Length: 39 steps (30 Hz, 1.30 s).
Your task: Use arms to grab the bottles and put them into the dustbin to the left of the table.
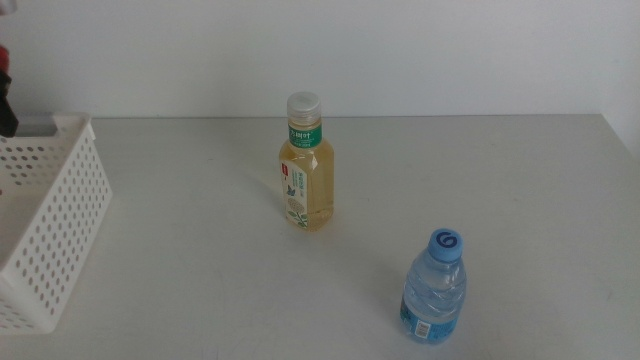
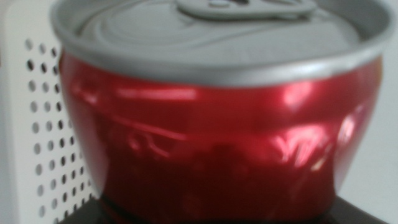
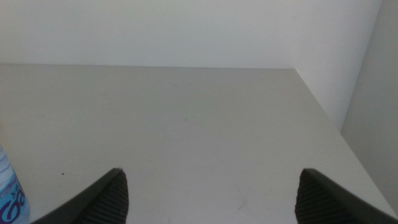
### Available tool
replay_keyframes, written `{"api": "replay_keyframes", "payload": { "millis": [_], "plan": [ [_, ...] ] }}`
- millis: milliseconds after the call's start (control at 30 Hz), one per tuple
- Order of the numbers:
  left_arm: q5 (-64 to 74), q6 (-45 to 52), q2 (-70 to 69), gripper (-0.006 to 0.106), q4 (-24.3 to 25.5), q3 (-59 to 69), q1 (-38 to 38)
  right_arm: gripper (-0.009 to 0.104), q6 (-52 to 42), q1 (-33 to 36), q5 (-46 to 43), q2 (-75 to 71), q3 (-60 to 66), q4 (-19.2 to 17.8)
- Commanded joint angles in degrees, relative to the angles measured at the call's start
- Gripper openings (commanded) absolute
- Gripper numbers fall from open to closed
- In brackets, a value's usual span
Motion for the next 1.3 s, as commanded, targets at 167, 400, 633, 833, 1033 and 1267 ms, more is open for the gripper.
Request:
{"api": "replay_keyframes", "payload": {
  "millis": [167,400,633,833,1033,1267],
  "plan": [
    [-2.33,0.66,4.98,0.028,0.45,-2.62,3.06,0.071,-0.33,-0.29,-4.18,-1.25,-0.58,-0.41],
    [-2.92,0.59,11.31,0.028,4.84,-2.62,3.06,0.071,-0.33,-0.29,-4.18,-1.25,-0.58,-0.41],
    [-2.92,-3.4,16.16,0.028,8.3,-2.62,3.06,0.071,-0.33,-0.29,-4.18,-1.25,-0.58,-0.41],
    [-3.02,-3.4,17.89,0.032,9.55,-2.62,3.06,0.071,-0.33,-0.29,-4.18,-1.25,-0.58,-0.41],
    [-4.16,-4.73,18.02,0.045,10.44,-2.62,3.06,0.071,-0.33,-0.29,-4.18,-1.25,-0.58,-0.41],
    [-3.63,-4.53,18.02,0.085,8.32,-2.62,2.92,0.071,-0.33,-0.29,-4.18,-1.25,-0.58,-0.41]
  ]
}}
